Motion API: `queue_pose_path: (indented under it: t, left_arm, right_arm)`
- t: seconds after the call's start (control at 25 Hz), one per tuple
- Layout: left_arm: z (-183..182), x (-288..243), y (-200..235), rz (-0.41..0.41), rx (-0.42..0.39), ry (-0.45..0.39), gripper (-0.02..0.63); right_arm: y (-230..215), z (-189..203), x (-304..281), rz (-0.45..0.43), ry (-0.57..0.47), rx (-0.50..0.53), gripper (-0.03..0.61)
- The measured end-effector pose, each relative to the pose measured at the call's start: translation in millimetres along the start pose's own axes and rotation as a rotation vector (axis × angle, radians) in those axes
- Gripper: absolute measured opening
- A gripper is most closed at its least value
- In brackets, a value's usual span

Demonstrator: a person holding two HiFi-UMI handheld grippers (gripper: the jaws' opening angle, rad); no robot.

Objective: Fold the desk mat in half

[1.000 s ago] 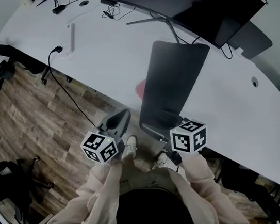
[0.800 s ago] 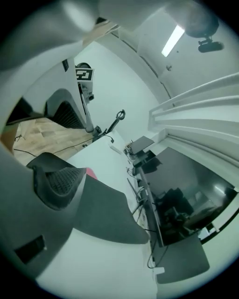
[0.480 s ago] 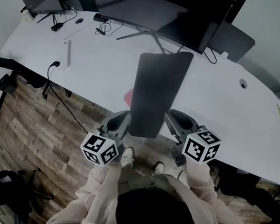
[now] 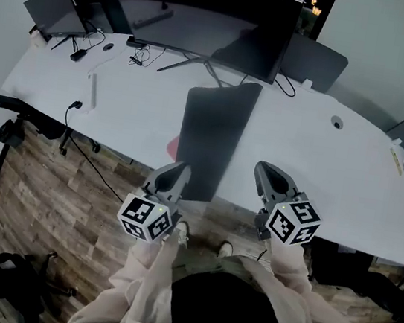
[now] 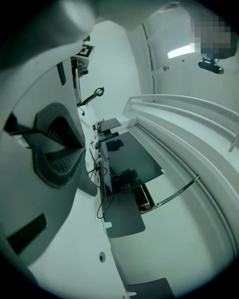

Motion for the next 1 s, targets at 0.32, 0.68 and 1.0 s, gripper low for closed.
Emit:
queue_pose_path:
  t: [0.32, 0.68, 1.0]
  left_arm:
    - [12, 3, -30, -0.009, 0.002, 0.004, 0.026]
    - [28, 11, -41, -0.035, 0.043, 0.018, 0.026]
    - [35, 10, -28, -0.028, 0.061, 0.038, 0.026]
  right_arm:
    - [-1, 16, 21, -0.001, 0.029, -0.017, 0.014]
    - [1, 30, 26, -0.023, 0.081, -0.023, 0.014]
    - [7, 41, 9, -0.033, 0.108, -0.044, 0.014]
Point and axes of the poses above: the fingertips, and each gripper's own axes: x backward along the fingers, y to its left, z out of its underside, the point moved 6 cm from there along x, backward along the fingers, and after that the axes turned 7 degrees about -x, right-handed, at the moved point
